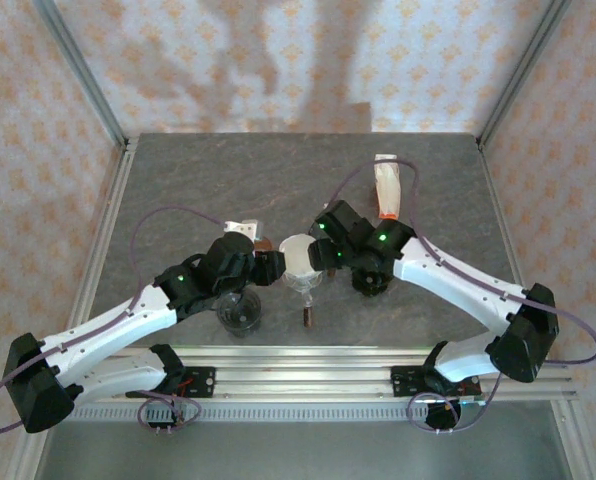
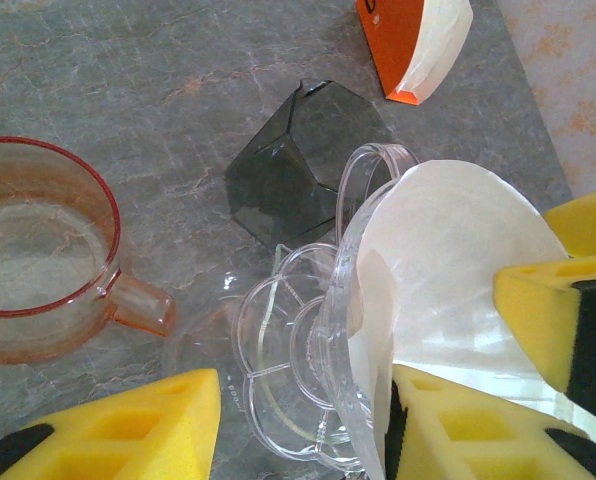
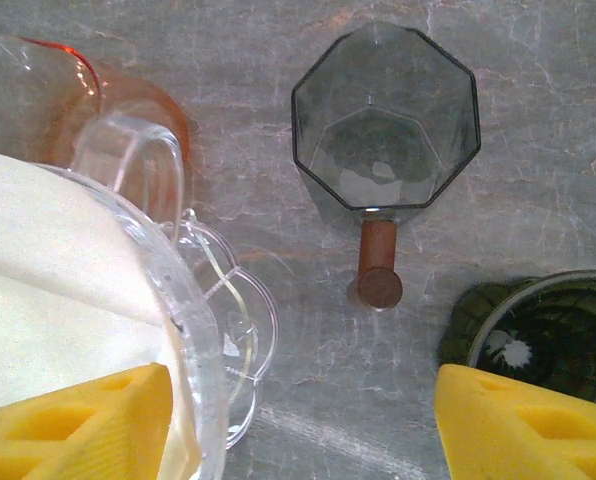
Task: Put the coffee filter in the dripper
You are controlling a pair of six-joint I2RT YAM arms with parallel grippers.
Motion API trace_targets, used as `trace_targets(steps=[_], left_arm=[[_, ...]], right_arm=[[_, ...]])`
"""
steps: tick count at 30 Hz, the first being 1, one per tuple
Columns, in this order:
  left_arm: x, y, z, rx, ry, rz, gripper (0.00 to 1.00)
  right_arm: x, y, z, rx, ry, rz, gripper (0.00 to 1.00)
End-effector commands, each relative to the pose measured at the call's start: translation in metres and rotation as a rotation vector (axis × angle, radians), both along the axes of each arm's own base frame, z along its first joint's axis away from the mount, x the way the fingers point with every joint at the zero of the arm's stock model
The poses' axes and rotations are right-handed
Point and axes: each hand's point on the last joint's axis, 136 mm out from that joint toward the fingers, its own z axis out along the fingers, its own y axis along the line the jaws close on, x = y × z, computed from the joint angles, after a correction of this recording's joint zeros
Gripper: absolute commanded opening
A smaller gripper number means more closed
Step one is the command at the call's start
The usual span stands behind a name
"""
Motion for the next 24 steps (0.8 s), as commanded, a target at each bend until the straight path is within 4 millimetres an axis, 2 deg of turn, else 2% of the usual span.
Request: trace_targets(steps=[1, 8, 15, 24], left_arm=[[0.001, 0.003, -0.004, 0.010, 0.007, 0.018, 0.46], [0.001, 0.004, -0.006, 0.013, 0.011, 0.017, 0.46], [0.002, 0.003, -0.005, 0.009, 0.009, 0.020, 0.47], [0.002, 0.004, -0.001, 0.004, -0.001, 0.030, 0.52]], right_arm=[[0.001, -0.003, 0.010, 0.041, -0.032, -0.022, 0.70], [-0.001, -0.003, 0.027, 0.087, -0.066, -0.021, 0.70], [-0.008, -0.005, 0.023, 0.090, -0.064, -0.024, 0.70], [-0.006, -0.021, 0.077, 0.183, -0.206, -0.072, 0.70]])
